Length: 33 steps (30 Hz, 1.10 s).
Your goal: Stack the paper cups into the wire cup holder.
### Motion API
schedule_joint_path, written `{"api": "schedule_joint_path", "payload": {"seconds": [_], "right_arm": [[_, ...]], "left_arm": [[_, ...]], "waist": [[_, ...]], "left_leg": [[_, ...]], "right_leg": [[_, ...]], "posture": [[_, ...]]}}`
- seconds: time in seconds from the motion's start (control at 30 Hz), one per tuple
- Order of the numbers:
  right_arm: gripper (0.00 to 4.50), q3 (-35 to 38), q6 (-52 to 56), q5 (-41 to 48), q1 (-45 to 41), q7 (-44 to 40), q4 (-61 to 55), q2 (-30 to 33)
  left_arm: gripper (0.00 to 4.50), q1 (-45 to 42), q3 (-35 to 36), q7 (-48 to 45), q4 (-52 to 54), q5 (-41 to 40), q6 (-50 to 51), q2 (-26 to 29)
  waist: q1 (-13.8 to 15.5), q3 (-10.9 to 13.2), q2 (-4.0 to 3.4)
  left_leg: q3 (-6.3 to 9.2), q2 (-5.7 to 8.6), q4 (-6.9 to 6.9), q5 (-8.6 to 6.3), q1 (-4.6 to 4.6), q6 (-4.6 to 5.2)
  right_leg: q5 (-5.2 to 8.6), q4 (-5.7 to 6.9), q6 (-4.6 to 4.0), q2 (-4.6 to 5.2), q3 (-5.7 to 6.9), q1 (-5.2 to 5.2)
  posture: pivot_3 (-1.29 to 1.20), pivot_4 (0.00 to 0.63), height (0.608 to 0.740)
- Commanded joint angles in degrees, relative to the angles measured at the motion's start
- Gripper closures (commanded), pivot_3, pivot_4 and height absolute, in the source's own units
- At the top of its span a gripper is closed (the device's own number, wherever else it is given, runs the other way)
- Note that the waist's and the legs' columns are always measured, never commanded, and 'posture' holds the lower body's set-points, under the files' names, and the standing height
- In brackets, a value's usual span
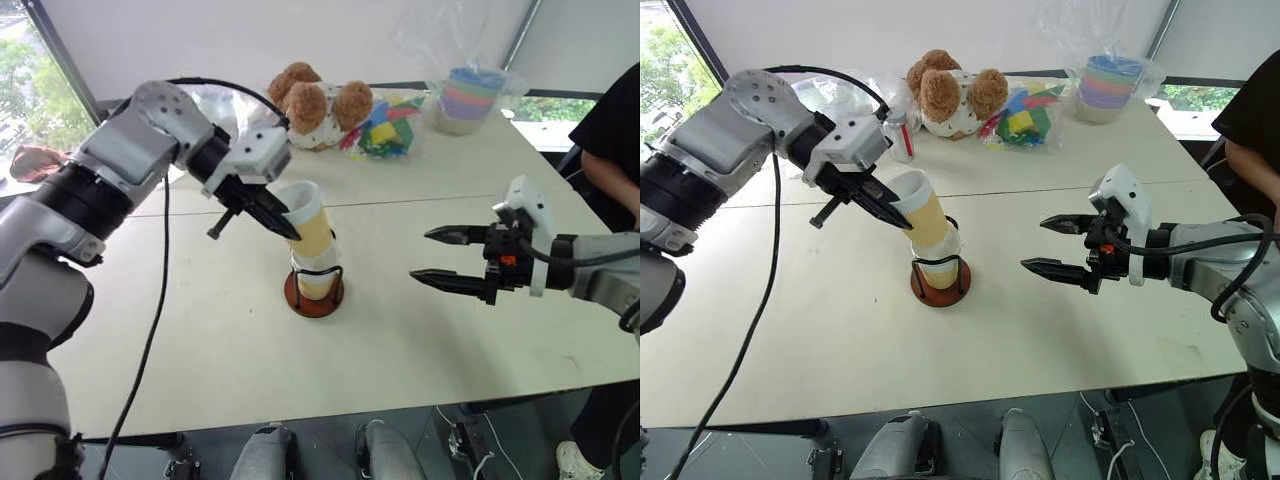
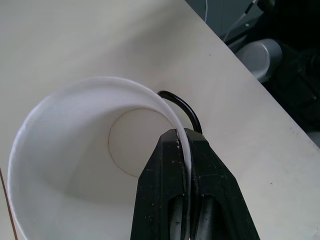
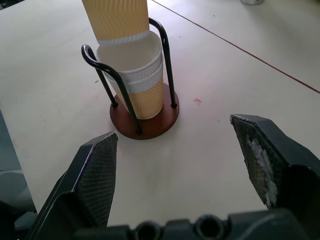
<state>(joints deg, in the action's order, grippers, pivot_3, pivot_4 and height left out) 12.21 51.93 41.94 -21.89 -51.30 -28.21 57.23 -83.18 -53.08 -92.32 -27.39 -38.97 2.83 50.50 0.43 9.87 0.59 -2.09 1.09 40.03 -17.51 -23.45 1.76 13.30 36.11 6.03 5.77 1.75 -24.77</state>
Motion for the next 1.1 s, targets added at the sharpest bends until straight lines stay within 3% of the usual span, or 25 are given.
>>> {"api": "schedule_joint_path", "payload": {"seconds": [0.03,0.1,0.2,0.43,0.6,0.77,0.87,0.93,1.1], "right_arm": [[0.59,2.1,-0.5,1.1,-0.1,1.2,-1.4,-0.4],[0.59,1.9,-0.7,1.1,-0.2,1.5,-1.2,-0.4],[0.59,1.8,-0.8,1.4,-0.1,2.2,-1.4,-0.6],[0.59,1.5,-1.3,1.4,0.8,3.0,-1.5,-0.9],[0.59,1.2,-1.6,1.4,0.7,3.1,-1.1,-1.3],[0.59,0.9,-3.1,0.5,0.8,3.0,1.4,-2.2],[0.59,1.7,-5.2,-0.6,2.1,3.6,4.8,-4.1],[0.59,1.4,-7.9,-2.5,3.0,4.5,7.9,-6.3],[0.59,-2.0,-17.2,-10.0,1.1,9.0,18.4,-14.6]], "left_arm": [[4.46,-3.1,-1.8,-0.2,-1.3,-0.8,-2.4,-0.3],[4.46,-3.6,-3.0,-0.2,-3.0,-0.2,-3.7,-1.2],[3.58,-4.0,-4.2,-0.2,-4.7,-0.1,-5.1,-2.2],[0.02,-4.4,-2.7,-0.2,-7.3,0.0,-6.5,-4.4],[0.02,-5.4,0.8,-0.2,-7.4,-0.8,-5.0,-4.7],[0.02,-5.8,13.3,-0.2,-11.5,1.1,0.8,-6.2],[0.02,-2.6,22.3,3.0,-11.0,2.3,8.4,-4.2],[0.02,3.8,28.6,9.0,-6.2,2.1,13.4,-1.3],[0.02,32.2,47.1,32.8,17.1,0.0,24.1,3.8]], "waist": [[0.2,0.0,0.0],[0.4,0.0,0.0],[0.3,0.0,0.0],[0.3,0.0,0.0],[0.3,0.0,0.01],[0.2,0.0,0.01],[0.2,0.0,0.01],[-0.2,0.0,-0.04],[-1.6,-0.1,-0.11]], "left_leg": [[0.0,0.0,0.0,0.0,0.0,0.0],[0.0,0.0,0.0,0.0,0.0,0.0],[0.01,0.02,0.03,-0.01,0.0,0.02],[0.02,0.01,0.02,-0.02,0.0,0.03],[0.02,0.01,0.03,-0.02,0.0,0.04],[0.03,0.01,0.03,-0.02,0.0,0.04],[0.02,0.01,0.02,-0.03,0.0,0.05],[0.03,-0.01,0.01,-0.04,0.02,0.06],[0.06,-0.1,-0.07,-0.01,0.16,0.01]], "right_leg": [[0.0,-0.01,0.0,0.0,0.0,0.0],[0.0,-0.01,0.0,0.0,0.01,0.01],[0.0,-0.04,0.0,0.0,0.01,0.05],[0.0,-0.04,0.0,-0.01,0.02,0.05],[0.0,-0.04,0.0,-0.01,0.02,0.06],[0.01,-0.05,0.01,-0.01,0.03,0.05],[0.01,-0.04,0.01,-0.03,0.03,0.05],[0.01,-0.03,0.02,-0.05,0.02,0.05],[0.04,0.08,0.07,-0.08,-0.09,0.08]], "posture": [[0.0,0.15,0.74],[0.0,0.15,0.74],[0.0,0.15,0.74],[0.0,0.15,0.74],[0.0,0.15,0.74],[0.0,0.15,0.74],[0.0,0.15,0.74],[0.0,0.15,0.74],[0.0,0.15,0.74]]}}
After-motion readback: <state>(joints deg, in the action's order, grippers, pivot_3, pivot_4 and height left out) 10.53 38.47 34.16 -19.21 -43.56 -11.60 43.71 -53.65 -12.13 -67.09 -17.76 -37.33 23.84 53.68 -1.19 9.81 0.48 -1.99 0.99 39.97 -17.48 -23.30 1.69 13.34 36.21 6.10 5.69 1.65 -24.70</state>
